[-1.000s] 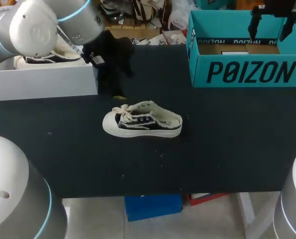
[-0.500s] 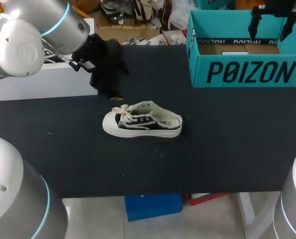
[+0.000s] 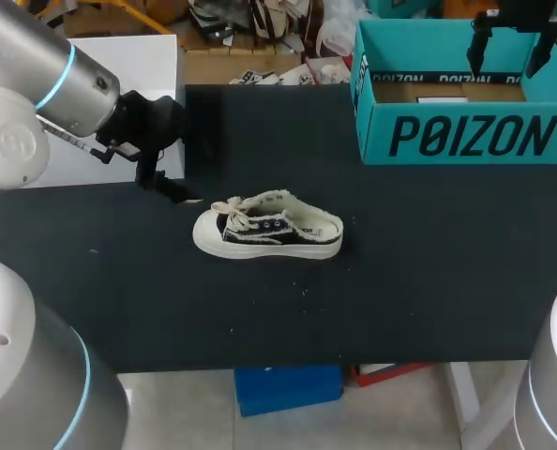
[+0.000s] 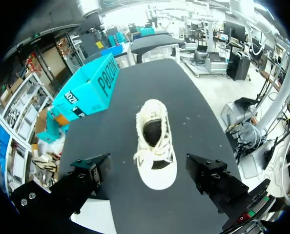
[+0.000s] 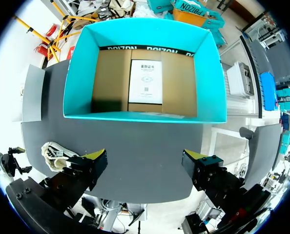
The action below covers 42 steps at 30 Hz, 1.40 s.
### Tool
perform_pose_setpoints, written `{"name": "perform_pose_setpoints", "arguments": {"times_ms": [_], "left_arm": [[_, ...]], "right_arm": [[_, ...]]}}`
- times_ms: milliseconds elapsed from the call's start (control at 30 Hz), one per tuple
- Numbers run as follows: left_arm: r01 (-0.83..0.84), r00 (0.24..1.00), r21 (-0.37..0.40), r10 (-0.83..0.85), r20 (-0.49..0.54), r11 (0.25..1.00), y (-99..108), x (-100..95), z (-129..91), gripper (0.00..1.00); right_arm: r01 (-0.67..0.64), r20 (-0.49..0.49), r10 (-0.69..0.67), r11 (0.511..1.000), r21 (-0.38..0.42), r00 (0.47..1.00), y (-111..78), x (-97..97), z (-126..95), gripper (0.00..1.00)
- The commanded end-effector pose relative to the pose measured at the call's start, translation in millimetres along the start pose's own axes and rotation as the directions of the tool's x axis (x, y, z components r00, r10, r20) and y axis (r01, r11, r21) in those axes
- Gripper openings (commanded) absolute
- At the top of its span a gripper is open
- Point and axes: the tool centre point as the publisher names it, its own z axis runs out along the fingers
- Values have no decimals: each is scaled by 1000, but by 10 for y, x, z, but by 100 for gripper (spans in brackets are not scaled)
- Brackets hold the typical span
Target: Take the shoe out of the shoebox, open the shoe tongue, remove and reinsert the insole, then place the shoe into the shoebox
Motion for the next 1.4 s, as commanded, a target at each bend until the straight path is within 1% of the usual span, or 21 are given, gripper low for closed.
{"name": "perform_pose_setpoints", "arguments": {"times_ms": [33,200,267,367,433,467,500,533,567,600,633,1133,1167,1200,1267,1300,1367,1400], "left_arm": [[-8,997,65,3,83,998,28,76,59,100],[-22,997,74,16,80,997,9,143,106,100],[-22,998,60,18,63,998,15,188,107,100],[-22,998,60,18,63,998,15,188,107,100],[-22,998,60,18,63,998,15,188,107,100],[-22,998,60,18,63,998,15,188,107,100],[-22,998,60,18,63,998,15,188,107,100],[-22,998,60,18,63,998,15,188,107,100],[-22,998,60,18,63,998,15,188,107,100],[-22,998,60,18,63,998,15,188,107,100],[-22,998,60,18,63,998,15,188,107,100],[-22,998,60,18,63,998,15,188,107,100],[-22,998,60,18,63,998,15,188,107,100],[-22,998,60,18,63,998,15,188,107,100],[-22,998,60,18,63,998,15,188,107,100],[-22,998,60,18,63,998,15,188,107,100],[-22,998,60,18,63,998,15,188,107,100],[-22,998,60,18,63,998,15,188,107,100]], "right_arm": [[-1,0,1,1000,0,1000,-1,1,-2,100],[-1,0,1,1000,0,1000,-1,1,-2,100],[-1,0,1,1000,0,1000,-1,1,-2,100],[-1,0,1,1000,0,1000,-1,1,-2,100],[150,23,-149,988,-42,989,0,43,-115,100],[238,19,-238,969,-71,971,-28,74,-177,100],[319,6,-320,942,-101,947,-75,100,-229,100],[436,-3,-440,889,-138,898,-147,143,-286,100],[568,2,-575,806,-166,818,-258,189,-341,100],[696,5,-706,697,-175,708,-394,226,-380,100],[806,-95,-822,569,-164,561,-578,246,-410,100],[806,-95,-822,569,-164,561,-578,246,-410,100],[857,-79,-875,484,-177,477,-595,312,-417,100],[898,-68,-914,406,-167,400,-623,366,-411,100],[939,-22,-963,266,-218,268,-723,430,-416,100],[961,9,-987,156,-230,163,-792,474,-423,100],[984,98,-994,-72,-165,-57,-969,540,-414,100],[977,129,-983,-149,-152,-130,-1056,564,-407,100]]}}
